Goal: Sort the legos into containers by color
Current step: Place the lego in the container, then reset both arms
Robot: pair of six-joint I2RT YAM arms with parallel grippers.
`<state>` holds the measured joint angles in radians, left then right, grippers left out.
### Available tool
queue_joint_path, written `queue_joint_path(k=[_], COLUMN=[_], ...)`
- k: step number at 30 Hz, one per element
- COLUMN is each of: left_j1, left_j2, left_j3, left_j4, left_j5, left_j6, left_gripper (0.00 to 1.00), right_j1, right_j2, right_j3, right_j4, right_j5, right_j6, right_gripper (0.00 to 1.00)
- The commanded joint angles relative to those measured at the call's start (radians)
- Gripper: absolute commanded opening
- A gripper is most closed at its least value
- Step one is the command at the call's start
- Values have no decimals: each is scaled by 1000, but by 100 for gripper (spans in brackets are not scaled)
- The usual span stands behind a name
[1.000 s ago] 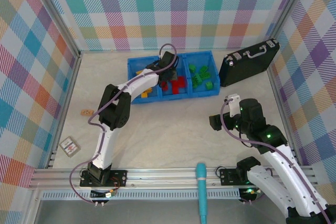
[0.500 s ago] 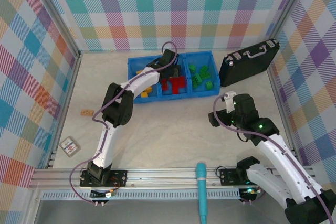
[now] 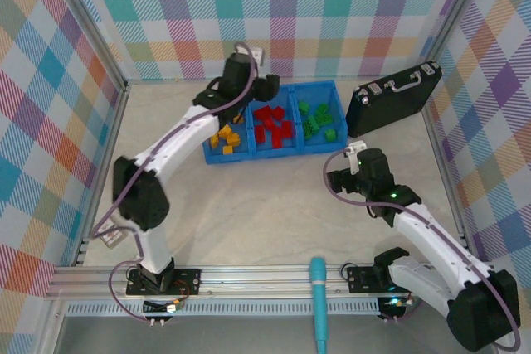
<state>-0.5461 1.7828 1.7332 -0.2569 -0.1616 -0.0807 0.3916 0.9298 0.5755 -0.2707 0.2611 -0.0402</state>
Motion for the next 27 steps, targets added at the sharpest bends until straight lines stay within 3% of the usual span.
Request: queue_joint_path(k=[1, 7, 9, 17, 20, 27], left_j1=[9, 12, 14, 39, 72, 130], left_j2=[-131, -382, -464, -728, -844, -1012], left_j3=[-104, -371, -459, -778, -927, -1122], left_j4=[62, 135, 146, 163, 216, 211], left_j5=[-36, -65, -122, -368, -300, -310], left_j6=[88, 171, 177, 132, 105, 50], left_gripper=[79, 90, 100, 100, 100, 100], right_j1=[-36, -126, -175, -285, -306, -332], right_j2=[32, 51, 66, 244, 341, 548], right_j3=[-46, -140, -173, -249, -240, -126], right_j4=[264, 501, 570, 836, 941, 984], right_j5=[37, -65, -105, -259, -270, -269], right_j6=[-32, -49, -50, -31, -16, -10], right_gripper=[99, 99, 99, 99, 99, 99])
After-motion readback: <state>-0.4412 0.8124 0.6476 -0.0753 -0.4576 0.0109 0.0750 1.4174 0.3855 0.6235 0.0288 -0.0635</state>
